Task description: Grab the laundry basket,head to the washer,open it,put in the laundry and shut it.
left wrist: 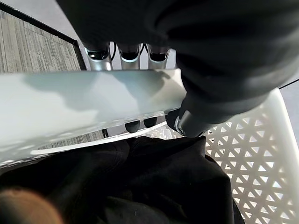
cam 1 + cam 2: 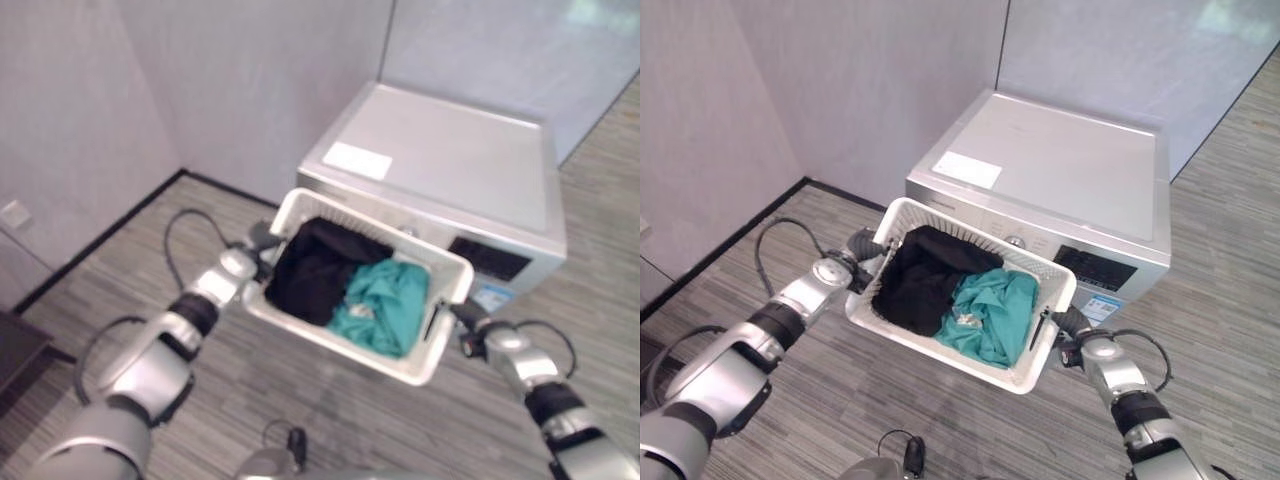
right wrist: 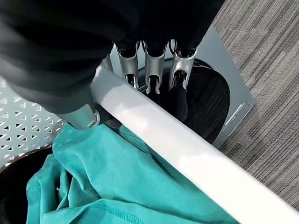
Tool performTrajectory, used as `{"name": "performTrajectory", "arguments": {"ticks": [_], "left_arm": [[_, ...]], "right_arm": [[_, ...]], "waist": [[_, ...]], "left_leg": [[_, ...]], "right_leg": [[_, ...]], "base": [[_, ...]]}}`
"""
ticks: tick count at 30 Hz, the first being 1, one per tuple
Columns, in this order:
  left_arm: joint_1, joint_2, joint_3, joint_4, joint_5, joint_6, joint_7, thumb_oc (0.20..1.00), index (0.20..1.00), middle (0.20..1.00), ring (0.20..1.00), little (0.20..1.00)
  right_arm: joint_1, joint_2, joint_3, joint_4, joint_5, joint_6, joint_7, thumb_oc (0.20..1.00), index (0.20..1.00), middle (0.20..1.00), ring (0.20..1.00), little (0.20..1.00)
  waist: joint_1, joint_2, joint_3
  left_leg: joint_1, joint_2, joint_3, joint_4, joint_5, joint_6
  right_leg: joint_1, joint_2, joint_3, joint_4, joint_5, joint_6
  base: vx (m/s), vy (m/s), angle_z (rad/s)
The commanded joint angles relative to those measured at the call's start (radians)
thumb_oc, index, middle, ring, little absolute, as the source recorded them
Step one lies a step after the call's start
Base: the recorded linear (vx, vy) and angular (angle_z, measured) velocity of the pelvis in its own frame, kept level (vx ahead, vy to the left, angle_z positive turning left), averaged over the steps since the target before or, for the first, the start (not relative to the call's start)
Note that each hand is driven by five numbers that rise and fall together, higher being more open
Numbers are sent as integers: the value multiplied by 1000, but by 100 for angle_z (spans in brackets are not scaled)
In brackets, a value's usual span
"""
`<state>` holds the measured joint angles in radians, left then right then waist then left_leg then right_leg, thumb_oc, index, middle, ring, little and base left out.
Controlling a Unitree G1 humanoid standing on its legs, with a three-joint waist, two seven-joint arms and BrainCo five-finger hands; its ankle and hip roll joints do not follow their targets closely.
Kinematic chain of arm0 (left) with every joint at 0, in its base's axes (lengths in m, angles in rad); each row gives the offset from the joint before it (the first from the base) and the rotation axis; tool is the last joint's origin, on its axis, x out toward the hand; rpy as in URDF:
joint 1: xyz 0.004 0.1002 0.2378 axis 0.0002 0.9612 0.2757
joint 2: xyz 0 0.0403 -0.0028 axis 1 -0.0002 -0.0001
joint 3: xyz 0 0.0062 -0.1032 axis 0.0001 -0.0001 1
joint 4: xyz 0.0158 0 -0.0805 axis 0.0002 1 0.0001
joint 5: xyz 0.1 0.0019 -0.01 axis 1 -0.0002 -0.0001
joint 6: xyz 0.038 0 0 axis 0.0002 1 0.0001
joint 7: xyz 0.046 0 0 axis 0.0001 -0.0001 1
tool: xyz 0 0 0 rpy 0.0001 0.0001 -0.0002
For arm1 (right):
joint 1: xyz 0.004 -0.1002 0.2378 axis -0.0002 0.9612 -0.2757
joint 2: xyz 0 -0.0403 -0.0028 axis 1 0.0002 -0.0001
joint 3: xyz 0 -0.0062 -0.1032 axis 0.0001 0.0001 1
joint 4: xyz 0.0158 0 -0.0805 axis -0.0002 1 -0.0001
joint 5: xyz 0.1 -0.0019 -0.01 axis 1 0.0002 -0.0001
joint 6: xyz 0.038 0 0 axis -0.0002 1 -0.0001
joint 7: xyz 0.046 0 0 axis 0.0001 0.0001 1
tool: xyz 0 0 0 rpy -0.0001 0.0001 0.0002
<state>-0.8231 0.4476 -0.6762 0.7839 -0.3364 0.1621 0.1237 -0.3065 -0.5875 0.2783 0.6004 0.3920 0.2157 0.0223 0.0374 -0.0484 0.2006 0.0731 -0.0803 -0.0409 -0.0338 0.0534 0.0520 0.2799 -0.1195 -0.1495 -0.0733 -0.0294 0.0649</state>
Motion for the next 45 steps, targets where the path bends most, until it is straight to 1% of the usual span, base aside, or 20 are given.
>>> {"name": "performTrajectory", "arguments": {"ticks": [1, 3, 4, 7, 12, 20, 21, 24, 25, 29, 30, 31, 32, 33, 34, 37, 39, 41, 44, 45], "left_arm": [[-114, -145, 35, -40, -41, -127, -25, 200, 200, 200, 200, 200], [-114, -149, 38, -40, -43, -128, -23, 200, 200, 200, 200, 200], [98, 114, 297, -211, 97, -132, 6, 200, 200, 200, 200, 200], [118, 100, 299, -220, 97, -131, 1, 200, 200, 200, 200, 200], [128, 96, 306, -236, 101, -130, -2, 200, 200, 200, 200, 200], [126, 108, 316, -244, 110, -124, -3, 200, 200, 200, 200, 200], [121, 120, 315, -251, 108, -124, -7, 200, 200, 200, 200, 200], [119, 126, 313, -255, 106, -123, -10, 200, 200, 200, 200, 200], [122, 145, 313, -281, 103, -126, -22, 200, 200, 200, 200, 200], [125, 163, 323, -320, 98, -126, -27, 200, 200, 200, 200, 200], [123, 165, 326, -329, 98, -127, -28, 200, 200, 200, 200, 200], [108, 175, 328, -352, 103, -128, -29, 200, 200, 200, 200, 200], [108, 175, 328, -352, 103, -128, -29, 200, 200, 200, 200, 200], [91, 185, 321, -374, 107, -129, -35, 200, 200, 200, 200, 200], [90, 185, 320, -374, 107, -129, -35, 200, 200, 200, 200, 200], [42, 199, 295, -424, 109, -126, -52, 200, 200, 200, 200, 200], [26, 218, 284, -468, 119, -125, -68, 200, 200, 200, 200, 200], [23, 237, 274, -515, 123, -115, -88, 200, 200, 200, 200, 200], [35, 301, 271, -608, 114, -97, -130, 200, 200, 200, 200, 200], [45, 382, 270, -685, 96, -89, -161, 200, 200, 200, 200, 200]], "right_arm": [[-106, -25, -60, -44, 14, -112, -3, 200, 200, 200, 200, 200], [-108, -29, -58, -43, 11, -113, -3, 200, 200, 200, 200, 200], [61, 145, -46, -32, -93, -122, -33, 200, 200, 200, 200, 200], [64, 143, -51, -30, -96, -122, -36, 200, 200, 200, 200, 200], [63, 147, -50, -43, -100, -122, -35, 200, 200, 200, 200, 200], [75, 120, -54, -162, -117, -114, -18, 200, 200, 200, 200, 200], [76, 103, -65, -219, -110, -111, -11, 200, 200, 200, 200, 200], [79, 96, -69, -244, -110, -108, -6, 200, 200, 200, 200, 200], [94, 81, -83, -303, -104, -105, 6, 200, 200, 200, 200, 200], [132, 64, -112, -381, -94, -102, 22, 200, 200, 200, 200, 200], [147, 58, -122, -405, -90, -101, 28, 200, 200, 200, 200, 200], [174, 49, -142, -448, -80, -102, 38, 200, 200, 200, 200, 200], [174, 49, -142, -448, -80, -102, 38, 200, 200, 200, 200, 200], [184, 41, -154, -478, -70, -104, 44, 200, 200, 200, 200, 200], [186, 42, -157, -481, -70, -102, 44, 200, 200, 200, 200, 200], [223, 40, -197, -556, -46, -104, 55, 200, 200, 200, 200, 200], [303, 50, -241, -616, -13, -113, 68, 200, 200, 200, 200, 200], [384, 53, -289, -672, 14, -117, 85, 200, 200, 200, 200, 200], [513, 59, -354, -773, 63, -120, 123, 200, 200, 200, 200, 200], [584, 46, -396, -841, 98, -121, 154, 200, 200, 200, 200, 200]], "waist": [[42, 33, -140], [43, 34, -140], [11, 124, -72], [17, 114, -79], [19, 111, -79], [14, 102, -73], [8, 95, -66], [8, 92, -64], [3, 83, -57], [1, 67, -47], [-2, 60, -41], [-7, 44, -22], [-6, 44, -23], [-18, 31, 5], [-14, 29, 5], [-32, 0, 59], [-47, -19, 83], [-58, -27, 88], [-69, -38, 86], [-70, -46, 89]], "left_leg": [[45, 118, 0, 109, -120, -49], [44, 117, 0, 107, -119, -50], [-28, 139, -19, -44, -61, -90], [-24, 144, -23, -48, -64, -91], [-22, 146, -25, -49, -64, -92], [-22, 149, -19, -47, -69, -90], [-24, 150, -7, -40, -75, -88], [-25, 150, 1, -37, -78, -86], [-30, 149, 14, -21, -88, -80], [-45, 144, 38, 14, -110, -70], [-53, 143, 45, 32, -119, -66], [-80, 138, 56, 79, -141, -56], [-81, 138, 57, 80, -141, -55], [-104, 132, 68, 123, -159, -46], [-111, 131, 71, 134, -165, -44], [-173, 108, 109, 234, -221, -12], [-200, 103, 112, 286, -243, 0], [-204, 100, 106, 302, -254, 3], [-195, 99, 103, 303, -262, 8], [-186, 99, 105, 302, -266, 11]], "right_leg": [[-154, -34, -5, 109, 8, 68], [-152, -35, -9, 103, 12, 68], [-183, -75, -21, 62, -17, 49], [-172, -72, -30, 52, -20, 46], [-168, -68, -31, 49, -22, 45], [-175, -68, -27, 57, -22, 47], [-186, -71, -19, 60, -14, 52], [-194, -73, -13, 62, -10, 55], [-208, -78, -1, 66, 0, 61], [-236, -89, 29, 73, 17, 70], [-245, -93, 40, 74, 24, 72], [-272, -103, 61, 80, 39, 78], [-272, -103, 62, 80, 39, 78], [-301, -114, 80, 92, 58, 83], [-306, -114, 84, 95, 58, 84], [-381, -142, 148, 123, 101, 103], [-398, -152, 167, 147, 105, 106], [-395, -157, 161, 153, 109, 109], [-390, -162, 150, 160, 121, 112], [-387, -163, 146, 167, 134, 118]], "base": [[0, 0, 0], [0, 0, 0], [0, 0, 0], [36, -17, -5], [21, -3, 23], [1, 15, 6], [-31, 35, -11], [-29, 35, -1], [-70, 95, -19], [-55, 72, -36], [-152, 124, -43], [-125, 92, -49], [-228, 130, -57], [-137, 74, -34], [-273, 150, -29], [-247, 190, -43], [-177, 132, -26], [-78, 75, -5], [-24, 45, 8], [0, 0, 0]]}}
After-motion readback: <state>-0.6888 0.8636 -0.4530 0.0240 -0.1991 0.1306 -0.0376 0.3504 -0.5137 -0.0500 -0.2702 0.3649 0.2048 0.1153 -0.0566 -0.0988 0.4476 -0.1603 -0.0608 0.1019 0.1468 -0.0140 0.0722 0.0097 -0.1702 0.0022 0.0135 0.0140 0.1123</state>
